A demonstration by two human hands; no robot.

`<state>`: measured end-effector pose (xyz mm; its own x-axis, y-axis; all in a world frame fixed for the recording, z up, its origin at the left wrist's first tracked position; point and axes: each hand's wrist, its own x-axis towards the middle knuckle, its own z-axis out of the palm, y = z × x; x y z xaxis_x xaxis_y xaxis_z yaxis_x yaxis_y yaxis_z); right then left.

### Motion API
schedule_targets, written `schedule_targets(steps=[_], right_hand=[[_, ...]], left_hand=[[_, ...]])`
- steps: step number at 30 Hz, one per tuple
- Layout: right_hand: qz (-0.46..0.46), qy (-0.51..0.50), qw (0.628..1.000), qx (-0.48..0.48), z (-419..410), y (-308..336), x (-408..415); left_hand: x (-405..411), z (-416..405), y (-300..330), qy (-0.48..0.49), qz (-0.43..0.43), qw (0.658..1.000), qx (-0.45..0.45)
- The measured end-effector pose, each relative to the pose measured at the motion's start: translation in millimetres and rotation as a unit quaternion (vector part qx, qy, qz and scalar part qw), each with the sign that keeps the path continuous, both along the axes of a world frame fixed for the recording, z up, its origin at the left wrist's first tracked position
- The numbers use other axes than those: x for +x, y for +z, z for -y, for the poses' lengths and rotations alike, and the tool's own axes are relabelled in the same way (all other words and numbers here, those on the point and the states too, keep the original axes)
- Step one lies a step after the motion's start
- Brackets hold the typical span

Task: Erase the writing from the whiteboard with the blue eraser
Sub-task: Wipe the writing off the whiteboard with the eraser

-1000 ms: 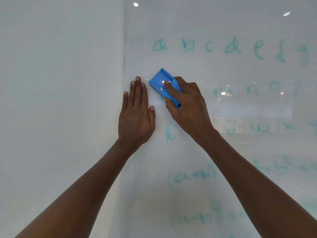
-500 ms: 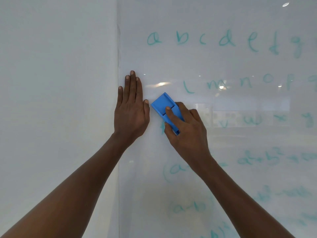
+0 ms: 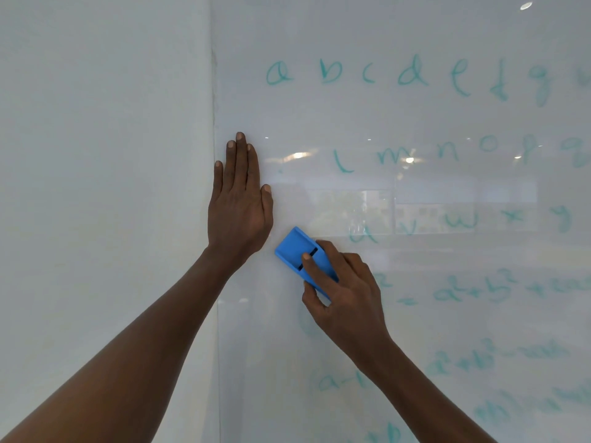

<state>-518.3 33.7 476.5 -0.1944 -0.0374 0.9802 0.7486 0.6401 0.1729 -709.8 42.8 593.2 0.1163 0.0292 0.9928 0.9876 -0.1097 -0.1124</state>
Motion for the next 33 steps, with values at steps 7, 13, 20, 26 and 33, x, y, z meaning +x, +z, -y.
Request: schedule_targets(steps=[7, 13, 20, 26, 33], right_hand=[[0.005, 0.008, 1.000, 0.019, -8, -7, 0], [-0.033, 0.018, 0.998, 0.041, -13, 28, -9], [-0.054, 0.023, 0.997, 0.041, -13, 70, -21], [-0.049, 0.010, 0.998, 0.050, -14, 100, -29], [-0.045, 0.003, 0.997, 0.065, -16, 131, -41]], left_hand=[[0, -1, 0, -0.001, 0.003, 1.000, -0.003], [-1, -1, 1, -0.003, 0.002, 1.000, -0.007], [-3, -2, 0, -0.018, 0.005, 1.000, -0.017], [0, -2, 0, -0.009, 0.008, 1.000, -0.006], [1, -6, 0, -0.008, 0.006, 1.000, 0.003]])
